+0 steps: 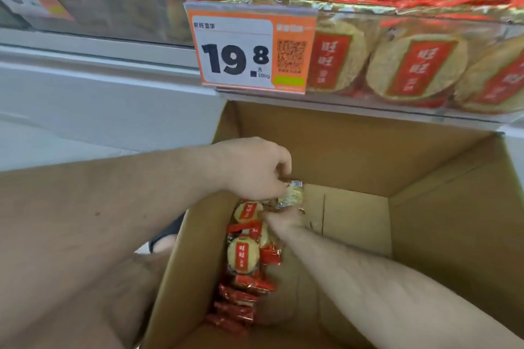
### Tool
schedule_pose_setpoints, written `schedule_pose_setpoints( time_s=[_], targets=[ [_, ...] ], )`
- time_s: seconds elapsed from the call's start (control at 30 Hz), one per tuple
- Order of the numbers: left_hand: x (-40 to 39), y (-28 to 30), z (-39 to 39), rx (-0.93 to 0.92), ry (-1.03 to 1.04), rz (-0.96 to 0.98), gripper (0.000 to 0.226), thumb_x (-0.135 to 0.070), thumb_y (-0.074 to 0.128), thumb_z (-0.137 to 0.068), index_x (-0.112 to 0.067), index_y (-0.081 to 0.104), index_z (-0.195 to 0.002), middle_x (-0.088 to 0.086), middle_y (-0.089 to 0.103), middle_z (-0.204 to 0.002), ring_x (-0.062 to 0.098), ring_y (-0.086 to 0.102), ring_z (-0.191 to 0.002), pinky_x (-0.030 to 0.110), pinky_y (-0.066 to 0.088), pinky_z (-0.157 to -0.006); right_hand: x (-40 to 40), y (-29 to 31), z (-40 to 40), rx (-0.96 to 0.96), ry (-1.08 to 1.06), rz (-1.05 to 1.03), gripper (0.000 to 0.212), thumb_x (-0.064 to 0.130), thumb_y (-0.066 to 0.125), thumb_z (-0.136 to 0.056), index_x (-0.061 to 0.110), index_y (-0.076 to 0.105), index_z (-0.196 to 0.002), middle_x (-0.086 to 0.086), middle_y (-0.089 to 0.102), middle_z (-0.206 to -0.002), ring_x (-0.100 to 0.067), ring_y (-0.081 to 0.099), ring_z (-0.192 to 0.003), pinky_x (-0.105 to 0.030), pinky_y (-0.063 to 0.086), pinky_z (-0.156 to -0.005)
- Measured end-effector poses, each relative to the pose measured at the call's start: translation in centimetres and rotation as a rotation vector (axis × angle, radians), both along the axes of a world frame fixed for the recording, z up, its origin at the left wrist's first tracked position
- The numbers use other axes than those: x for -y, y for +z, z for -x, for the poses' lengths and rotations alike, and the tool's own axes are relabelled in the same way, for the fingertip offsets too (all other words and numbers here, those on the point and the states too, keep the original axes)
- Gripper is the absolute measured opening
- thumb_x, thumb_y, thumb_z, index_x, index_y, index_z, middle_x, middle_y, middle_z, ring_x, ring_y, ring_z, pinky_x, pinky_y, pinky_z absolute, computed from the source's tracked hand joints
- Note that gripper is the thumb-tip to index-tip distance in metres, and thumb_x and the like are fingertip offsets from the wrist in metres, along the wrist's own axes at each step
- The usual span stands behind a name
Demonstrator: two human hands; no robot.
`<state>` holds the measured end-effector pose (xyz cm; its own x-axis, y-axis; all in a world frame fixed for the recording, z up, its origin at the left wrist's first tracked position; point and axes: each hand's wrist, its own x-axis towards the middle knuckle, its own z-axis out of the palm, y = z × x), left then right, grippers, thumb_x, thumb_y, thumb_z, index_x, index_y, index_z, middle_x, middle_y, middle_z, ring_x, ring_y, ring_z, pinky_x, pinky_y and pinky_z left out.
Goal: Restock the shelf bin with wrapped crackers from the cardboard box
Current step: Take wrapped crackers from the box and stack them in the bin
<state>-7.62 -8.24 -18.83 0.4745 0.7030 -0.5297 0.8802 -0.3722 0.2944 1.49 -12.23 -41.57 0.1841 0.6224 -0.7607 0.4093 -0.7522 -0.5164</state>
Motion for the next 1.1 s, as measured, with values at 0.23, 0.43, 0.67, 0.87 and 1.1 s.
schedule_pose_setpoints(
  time_s=[0.23, 0.43, 0.67, 0.87, 1.1],
  targets=[
    [0.3, -0.6, 0.9, -0.062, 0.066, 0.138, 0.034, -0.030, 0.060, -0.090, -0.026, 0.059, -0.124, -0.014, 0.059, -0.118, 0.011, 0.057, -0.105, 0.022, 0.047, -0.085, 0.3, -1.3, 2.5, -0.193, -0.165, 0.140, 0.013, 0.007, 0.069, -0.081, 0.009, 0.067, -0.093, -0.006, 0.067, -0.061, -0.017, 0.054, -0.043, -0.023, 0.040, -0.044],
    [0.1, -0.9, 1.9, -0.009, 0.194, 0.204, 0.050, -0.033, 0.061, -0.090, -0.023, 0.046, -0.136, -0.006, 0.060, -0.122, 0.014, 0.058, -0.102, 0.025, 0.047, -0.080, 2.0, 3.5, -2.9, -0.360, -0.353, 0.130, 0.019, 0.003, 0.048, -0.089, 0.009, 0.057, -0.073, -0.003, 0.054, -0.050, -0.012, 0.046, -0.037, -0.020, 0.032, -0.040],
    [0.8, -1.2, 1.9, 0.344, 0.702, 0.427, 0.084, -0.022, 0.070, -0.088, -0.049, 0.016, -0.146, 0.001, 0.053, -0.125, 0.024, 0.059, -0.106, 0.045, 0.053, -0.094, 2.5, 11.6, -4.9, -0.908, -0.372, 0.112, 0.017, 0.006, 0.049, -0.088, 0.008, 0.057, -0.072, -0.004, 0.057, -0.059, -0.014, 0.051, -0.048, -0.024, 0.042, -0.053],
    [0.6, -1.3, 1.6, 0.418, 0.697, 0.292, 0.076, 0.007, 0.064, -0.084, -0.046, 0.040, -0.134, 0.005, 0.052, -0.121, 0.024, 0.063, -0.093, 0.028, 0.058, -0.055, 0.1, 7.2, -6.9, -0.738, -0.339, 0.091, 0.030, 0.034, 0.051, -0.089, 0.008, 0.063, -0.100, -0.014, 0.064, -0.086, -0.026, 0.058, -0.069, -0.033, 0.046, -0.067],
    [-0.1, -1.9, 1.6, 0.313, 0.560, 0.384, 0.062, 0.007, 0.059, -0.087, -0.044, 0.049, -0.121, -0.004, 0.051, -0.112, 0.020, 0.059, -0.095, 0.031, 0.061, -0.064, -3.3, -1.2, -6.8, -0.106, -0.266, 0.038, 0.035, 0.025, 0.067, -0.088, 0.006, 0.059, -0.116, -0.013, 0.062, -0.117, -0.028, 0.057, -0.101, -0.032, 0.046, -0.084]
  ],
)
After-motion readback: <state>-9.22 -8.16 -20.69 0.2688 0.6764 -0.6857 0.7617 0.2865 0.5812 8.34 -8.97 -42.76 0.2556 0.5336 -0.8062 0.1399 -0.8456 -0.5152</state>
